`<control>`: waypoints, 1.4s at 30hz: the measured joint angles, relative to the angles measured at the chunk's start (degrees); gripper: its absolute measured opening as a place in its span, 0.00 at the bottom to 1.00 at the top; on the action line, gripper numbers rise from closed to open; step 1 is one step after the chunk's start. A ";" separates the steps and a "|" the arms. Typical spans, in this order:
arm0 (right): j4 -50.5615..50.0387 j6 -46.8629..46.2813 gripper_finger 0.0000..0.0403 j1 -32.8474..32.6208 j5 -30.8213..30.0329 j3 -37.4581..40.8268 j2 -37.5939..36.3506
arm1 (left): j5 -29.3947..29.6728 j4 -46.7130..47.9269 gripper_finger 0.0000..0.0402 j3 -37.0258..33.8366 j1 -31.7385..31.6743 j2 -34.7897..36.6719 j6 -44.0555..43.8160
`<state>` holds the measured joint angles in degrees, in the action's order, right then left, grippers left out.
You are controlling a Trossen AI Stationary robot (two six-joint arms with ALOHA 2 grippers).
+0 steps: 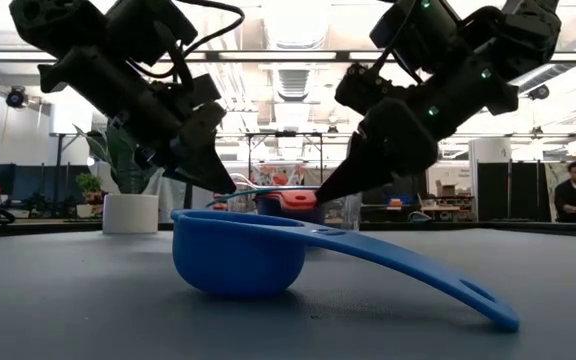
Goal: Nest measuring cups in basket
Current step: Stack the light blue measuring cup on top of the red measuring cup
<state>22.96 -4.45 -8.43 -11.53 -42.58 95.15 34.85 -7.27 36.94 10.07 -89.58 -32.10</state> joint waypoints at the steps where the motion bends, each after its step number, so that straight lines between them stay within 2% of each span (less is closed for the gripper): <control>1: -0.04 0.04 0.03 0.00 0.00 -0.17 0.00 | -0.09 -0.02 0.21 0.01 0.00 0.00 -0.01; 8: -0.21 -0.02 0.03 0.22 0.02 -0.42 0.00 | -1.29 0.47 0.21 0.03 0.00 0.00 0.02; 14: -0.98 -0.07 0.03 0.22 0.02 -0.42 0.00 | 2.24 1.83 0.21 0.06 -0.49 0.00 0.04; 26: -1.53 -0.10 0.03 0.22 0.02 -0.42 0.00 | 3.41 2.57 0.21 0.06 -3.23 -0.09 1.49; 34: -1.39 -0.50 0.03 0.22 0.02 -0.55 0.00 | -2.88 1.95 0.21 0.08 -5.84 -3.05 1.55; 42: -1.42 -0.50 0.03 0.30 0.04 -1.38 0.00 | -6.03 2.25 0.21 4.85 -5.56 -6.25 3.58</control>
<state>21.54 -4.95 -8.13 -11.49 -43.96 95.15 28.82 -5.02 41.79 4.51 -95.83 -28.52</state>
